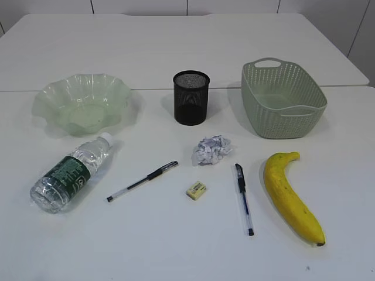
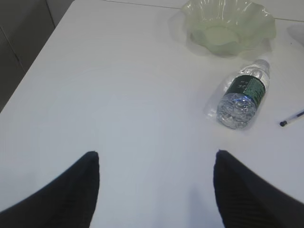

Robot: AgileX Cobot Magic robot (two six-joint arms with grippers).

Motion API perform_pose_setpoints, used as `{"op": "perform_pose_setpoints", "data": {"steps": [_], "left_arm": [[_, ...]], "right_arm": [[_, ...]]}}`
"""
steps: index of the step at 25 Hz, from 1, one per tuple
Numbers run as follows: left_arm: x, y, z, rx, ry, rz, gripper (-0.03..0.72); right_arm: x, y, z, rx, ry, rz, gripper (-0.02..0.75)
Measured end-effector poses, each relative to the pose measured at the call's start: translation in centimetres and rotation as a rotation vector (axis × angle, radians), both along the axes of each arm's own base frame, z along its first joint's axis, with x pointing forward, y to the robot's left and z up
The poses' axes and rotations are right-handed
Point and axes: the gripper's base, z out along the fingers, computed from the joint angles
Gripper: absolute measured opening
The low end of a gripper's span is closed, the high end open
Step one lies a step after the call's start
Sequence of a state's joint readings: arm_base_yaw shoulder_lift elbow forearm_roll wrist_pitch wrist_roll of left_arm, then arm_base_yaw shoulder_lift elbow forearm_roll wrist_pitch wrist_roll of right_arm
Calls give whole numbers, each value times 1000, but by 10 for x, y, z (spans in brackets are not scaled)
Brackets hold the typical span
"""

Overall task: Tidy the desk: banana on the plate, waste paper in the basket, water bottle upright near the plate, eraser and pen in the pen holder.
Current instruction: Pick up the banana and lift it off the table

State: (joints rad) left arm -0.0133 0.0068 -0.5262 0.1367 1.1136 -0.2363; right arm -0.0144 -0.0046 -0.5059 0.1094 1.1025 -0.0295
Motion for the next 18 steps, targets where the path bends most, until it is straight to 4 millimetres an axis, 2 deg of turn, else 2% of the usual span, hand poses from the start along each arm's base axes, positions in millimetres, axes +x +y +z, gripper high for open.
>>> {"op": "perform_pose_setpoints", "data": {"steps": [4, 7, 9, 13, 18], "left_arm": [[1, 0, 1, 18, 2, -12, 528], [5, 0, 8, 26, -17, -18, 528], [12, 0, 17, 29, -7, -20, 527], [33, -1, 43, 32, 9, -25, 527], [65, -1, 65, 32, 105, -26, 527]], "right_arm": [[10, 0, 5, 8, -5, -2, 502], [24, 0, 15, 19, -16, -6, 480], [38, 0, 20, 21, 11, -10, 466], [72, 0, 16, 41, 150, -12, 453], [104, 2, 23, 124, 121, -30, 451]]}}
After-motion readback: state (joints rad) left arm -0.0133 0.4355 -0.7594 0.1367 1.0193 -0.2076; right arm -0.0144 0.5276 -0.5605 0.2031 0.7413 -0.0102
